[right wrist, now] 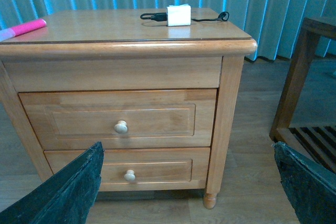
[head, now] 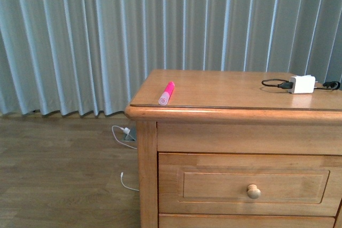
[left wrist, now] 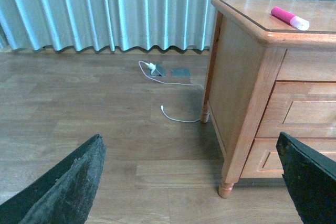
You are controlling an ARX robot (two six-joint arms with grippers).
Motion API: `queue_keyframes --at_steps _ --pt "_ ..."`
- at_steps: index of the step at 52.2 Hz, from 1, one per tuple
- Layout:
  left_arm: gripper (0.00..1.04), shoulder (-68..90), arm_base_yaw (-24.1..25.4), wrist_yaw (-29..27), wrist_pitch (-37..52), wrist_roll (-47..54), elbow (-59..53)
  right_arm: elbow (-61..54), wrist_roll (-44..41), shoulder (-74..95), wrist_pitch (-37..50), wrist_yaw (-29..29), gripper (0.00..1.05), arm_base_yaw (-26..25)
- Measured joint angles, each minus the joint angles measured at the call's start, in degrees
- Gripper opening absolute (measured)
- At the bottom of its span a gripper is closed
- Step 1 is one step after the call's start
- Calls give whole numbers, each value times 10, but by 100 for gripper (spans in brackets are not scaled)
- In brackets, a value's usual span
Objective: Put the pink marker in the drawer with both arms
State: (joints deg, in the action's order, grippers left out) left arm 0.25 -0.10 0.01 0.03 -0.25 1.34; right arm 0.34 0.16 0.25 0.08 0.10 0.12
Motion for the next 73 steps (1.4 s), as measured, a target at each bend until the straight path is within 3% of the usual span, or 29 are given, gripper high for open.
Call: queue_keyframes --at_steps 15,23,32,41,57,73 --pt "99 0 0 0 0 0 0 0 0 1 -2 2 96 0" --pt "99 0 0 0 0 0 0 20 24 90 -54 31 96 26" --pt "99 0 0 0 0 0 0 55 40 286 48 22 96 44" --pt "99 0 0 0 0 0 0 106 42 535 187 52 96 82" --pt "99 0 0 0 0 0 0 251 45 807 287 112 96 196" --pt "99 0 0 0 0 0 0 383 55 1014 351 143 96 219"
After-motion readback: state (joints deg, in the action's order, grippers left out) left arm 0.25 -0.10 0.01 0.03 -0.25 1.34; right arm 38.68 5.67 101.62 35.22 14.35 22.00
